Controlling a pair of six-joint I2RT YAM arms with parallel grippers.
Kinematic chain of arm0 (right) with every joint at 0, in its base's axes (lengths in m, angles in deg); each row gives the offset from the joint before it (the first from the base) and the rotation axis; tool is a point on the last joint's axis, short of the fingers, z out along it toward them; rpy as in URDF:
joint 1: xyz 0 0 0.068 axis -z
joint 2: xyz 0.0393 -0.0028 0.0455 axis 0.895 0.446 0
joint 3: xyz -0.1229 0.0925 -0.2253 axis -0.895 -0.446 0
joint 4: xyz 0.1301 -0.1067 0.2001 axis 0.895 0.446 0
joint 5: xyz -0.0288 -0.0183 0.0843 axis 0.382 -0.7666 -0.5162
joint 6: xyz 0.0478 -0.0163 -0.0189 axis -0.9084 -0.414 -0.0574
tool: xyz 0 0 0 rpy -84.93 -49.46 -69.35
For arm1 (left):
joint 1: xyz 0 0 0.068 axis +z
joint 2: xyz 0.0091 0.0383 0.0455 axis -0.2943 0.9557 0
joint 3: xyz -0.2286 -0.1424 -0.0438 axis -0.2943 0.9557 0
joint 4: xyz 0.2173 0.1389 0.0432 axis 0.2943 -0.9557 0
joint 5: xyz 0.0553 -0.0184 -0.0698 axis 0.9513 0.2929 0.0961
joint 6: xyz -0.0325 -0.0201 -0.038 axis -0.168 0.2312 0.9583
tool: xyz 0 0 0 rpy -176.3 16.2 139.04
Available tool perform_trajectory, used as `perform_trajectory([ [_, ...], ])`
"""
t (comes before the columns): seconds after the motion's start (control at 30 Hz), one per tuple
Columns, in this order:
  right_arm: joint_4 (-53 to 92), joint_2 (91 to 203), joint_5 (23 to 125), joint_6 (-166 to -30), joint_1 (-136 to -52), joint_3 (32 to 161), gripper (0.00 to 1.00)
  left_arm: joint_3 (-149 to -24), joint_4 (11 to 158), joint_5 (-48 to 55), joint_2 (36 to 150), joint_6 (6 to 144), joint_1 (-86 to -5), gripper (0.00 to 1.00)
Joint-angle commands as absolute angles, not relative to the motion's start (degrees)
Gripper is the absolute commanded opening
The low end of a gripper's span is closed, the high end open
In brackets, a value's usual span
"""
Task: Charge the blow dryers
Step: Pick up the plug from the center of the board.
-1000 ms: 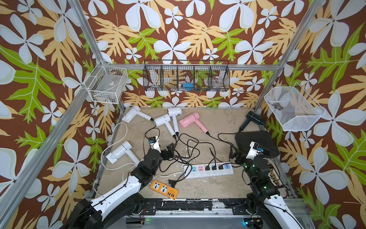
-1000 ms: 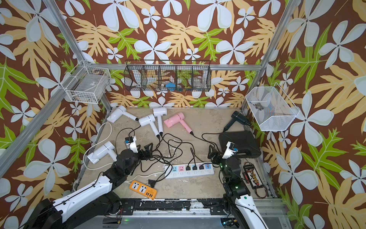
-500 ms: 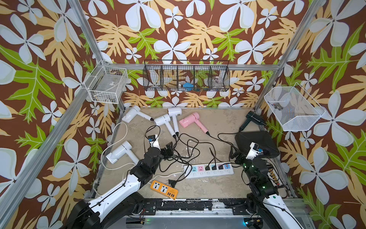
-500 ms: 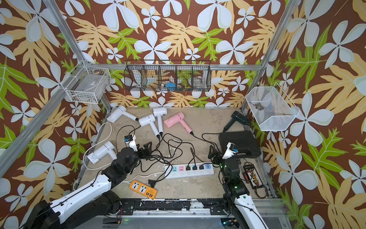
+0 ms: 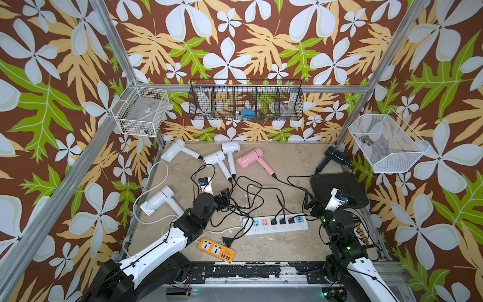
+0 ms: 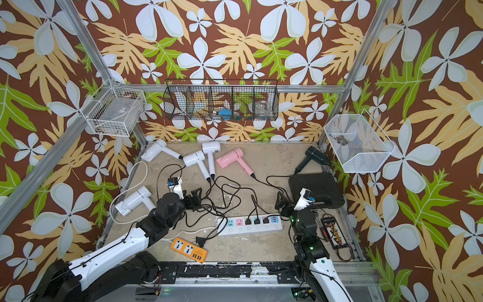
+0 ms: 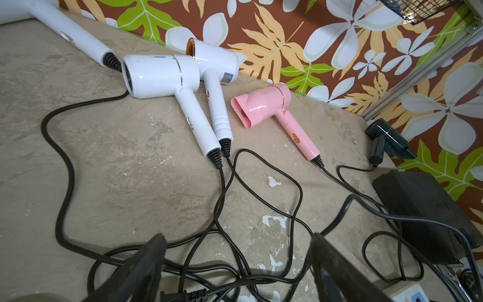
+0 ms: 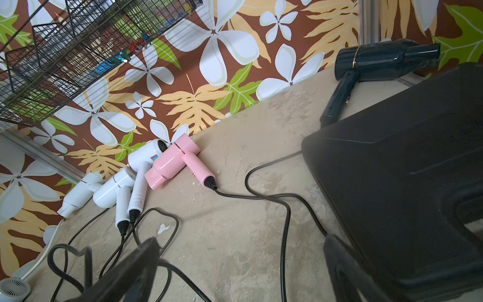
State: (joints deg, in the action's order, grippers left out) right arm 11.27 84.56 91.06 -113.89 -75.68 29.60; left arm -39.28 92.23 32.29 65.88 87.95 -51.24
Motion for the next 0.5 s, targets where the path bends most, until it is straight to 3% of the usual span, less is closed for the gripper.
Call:
perform_trajectory([
  [0.0,9.7,85.1,92.0,-114.2,-75.7,29.5,1.0,-40.9,89.1,32.6,66.9,89.1,-51.4,0.87],
  [0.3,7.8,87.9,91.0,-114.7,-75.8,29.2,1.0,-43.0,72.9,30.9,60.5,111.4,-51.3,0.89],
  [0.47,8.0,88.9,91.1,-115.1,-75.7,29.4,1.0,-44.7,62.4,33.8,58.6,119.6,-51.3,0.82],
])
